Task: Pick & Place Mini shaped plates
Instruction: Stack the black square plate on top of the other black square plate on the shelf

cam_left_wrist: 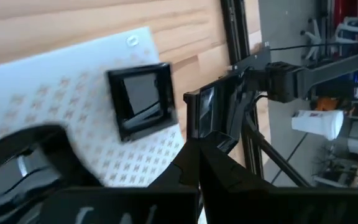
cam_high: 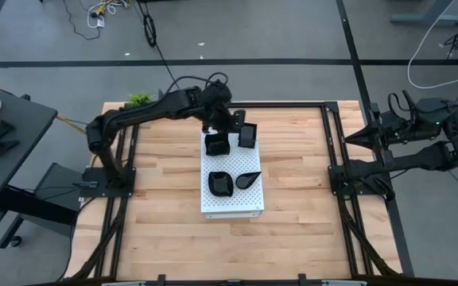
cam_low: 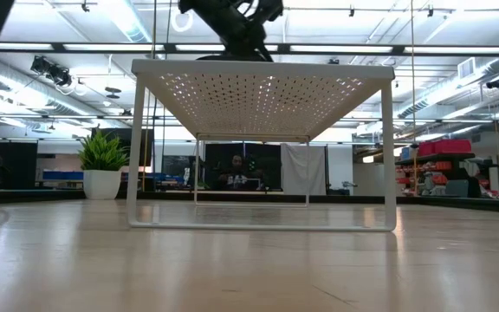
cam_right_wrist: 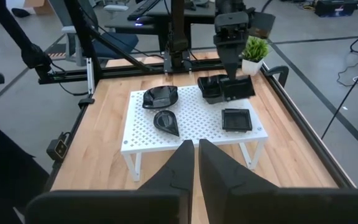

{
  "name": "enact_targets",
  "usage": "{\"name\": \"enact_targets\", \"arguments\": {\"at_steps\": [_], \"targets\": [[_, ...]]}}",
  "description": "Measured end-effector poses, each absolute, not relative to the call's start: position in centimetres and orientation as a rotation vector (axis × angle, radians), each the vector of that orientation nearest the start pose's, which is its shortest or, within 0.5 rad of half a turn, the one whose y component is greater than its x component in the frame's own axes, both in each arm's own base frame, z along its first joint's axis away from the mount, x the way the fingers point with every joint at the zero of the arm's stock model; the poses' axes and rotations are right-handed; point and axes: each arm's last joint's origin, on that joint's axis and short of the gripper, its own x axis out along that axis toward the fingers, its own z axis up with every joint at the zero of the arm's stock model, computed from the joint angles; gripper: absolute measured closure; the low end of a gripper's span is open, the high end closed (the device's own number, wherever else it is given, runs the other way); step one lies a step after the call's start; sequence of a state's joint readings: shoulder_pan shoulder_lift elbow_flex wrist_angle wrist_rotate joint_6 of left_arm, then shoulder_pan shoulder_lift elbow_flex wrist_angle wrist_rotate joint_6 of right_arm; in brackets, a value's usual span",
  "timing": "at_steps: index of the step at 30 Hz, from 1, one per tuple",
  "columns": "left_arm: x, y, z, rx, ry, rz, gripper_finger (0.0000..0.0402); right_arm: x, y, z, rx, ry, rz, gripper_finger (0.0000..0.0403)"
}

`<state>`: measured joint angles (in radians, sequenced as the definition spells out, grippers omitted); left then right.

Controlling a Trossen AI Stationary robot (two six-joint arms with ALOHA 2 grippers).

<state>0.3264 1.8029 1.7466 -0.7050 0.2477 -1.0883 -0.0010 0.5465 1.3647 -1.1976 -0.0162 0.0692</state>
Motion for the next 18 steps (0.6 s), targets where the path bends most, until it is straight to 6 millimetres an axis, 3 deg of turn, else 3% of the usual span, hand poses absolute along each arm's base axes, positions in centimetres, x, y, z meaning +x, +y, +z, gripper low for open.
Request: {"name": "enact_targets", "arguments": {"at_steps": [6,18], "targets": [[36.1,11.5,34.0,-1.312,0.604,0.476,0.0401,0.8,0.0,42.5,0.072,0.379,0.002,0.0374],[36.5,11.7,33.1,-1.278,0.578,0.337,0.0401,0.8,0.0,42.5,0.072,0.380,0.002,0.0374]]}}
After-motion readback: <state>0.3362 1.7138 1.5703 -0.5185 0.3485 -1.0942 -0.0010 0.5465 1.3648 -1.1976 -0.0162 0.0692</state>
